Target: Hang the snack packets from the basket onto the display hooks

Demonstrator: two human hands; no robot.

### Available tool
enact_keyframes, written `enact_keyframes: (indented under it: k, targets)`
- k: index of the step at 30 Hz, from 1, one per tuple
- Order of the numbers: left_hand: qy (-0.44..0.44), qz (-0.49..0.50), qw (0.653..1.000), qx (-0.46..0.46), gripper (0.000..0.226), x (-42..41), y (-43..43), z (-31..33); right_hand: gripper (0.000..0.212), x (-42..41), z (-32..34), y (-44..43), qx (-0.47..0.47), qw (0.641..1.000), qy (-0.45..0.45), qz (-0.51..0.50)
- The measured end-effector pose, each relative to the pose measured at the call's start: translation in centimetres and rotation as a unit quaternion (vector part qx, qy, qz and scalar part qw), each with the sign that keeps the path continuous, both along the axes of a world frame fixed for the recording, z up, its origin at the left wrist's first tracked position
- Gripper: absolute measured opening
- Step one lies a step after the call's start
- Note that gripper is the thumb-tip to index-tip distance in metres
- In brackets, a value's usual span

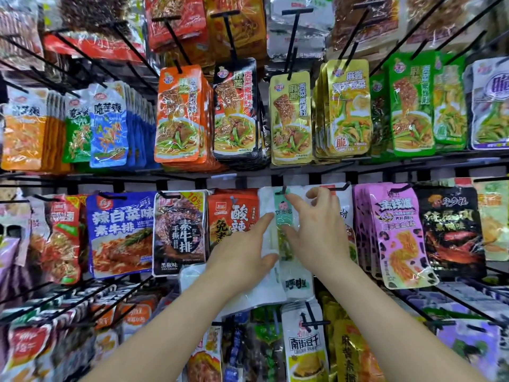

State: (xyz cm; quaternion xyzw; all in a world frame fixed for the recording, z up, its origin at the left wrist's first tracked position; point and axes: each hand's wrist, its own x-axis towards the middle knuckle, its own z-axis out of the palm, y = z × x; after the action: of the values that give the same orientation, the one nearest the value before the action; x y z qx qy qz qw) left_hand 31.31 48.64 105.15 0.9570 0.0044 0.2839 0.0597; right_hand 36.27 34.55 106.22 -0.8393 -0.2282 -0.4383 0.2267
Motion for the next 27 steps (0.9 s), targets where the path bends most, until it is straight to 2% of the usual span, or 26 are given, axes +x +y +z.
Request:
enact_keyframes:
  k: [3,7,13,16,18,22,24,27]
  targets:
    - [0.001,0.000,1.000,0.005,0.076,0.4,0.0,0.0,0.075,-0.1,-0.6,0.2,-0.063,0.997,0.004,-0.040]
    - [0.000,0.004,1.000,0.018,0.081,1.2,0.1,-0.3,0.086,0.5,-1.3,0.4,-0.082,0.994,0.073,-0.015]
    - [0.019,-0.015,0.999,-0.024,0.084,1.1,1.0,-0.3,0.073,1.3,-2.1,0.3,-0.064,0.986,0.138,0.061]
    - [0.029,-0.022,0.999,-0.028,0.085,0.7,1.3,-0.2,0.077,1.3,-1.6,-0.3,-0.035,0.975,0.192,0.102]
    - [0.044,-0.016,0.999,-0.019,0.087,0.7,1.3,-0.4,0.086,0.7,-1.5,-0.2,-0.055,0.974,0.207,0.075]
    - [0.067,-0.024,0.997,0.002,0.090,0.7,1.2,-0.4,0.090,0.0,-1.6,0.7,-0.176,0.974,0.098,-0.102]
    - [0.057,-0.022,0.998,0.000,0.089,0.5,1.3,-0.3,0.088,-0.4,-1.4,0.6,-0.196,0.966,0.119,-0.115]
    - [0.039,-0.016,0.999,0.002,0.086,0.0,1.0,-0.6,0.082,-0.9,-1.5,0.2,-0.182,0.961,0.196,-0.063]
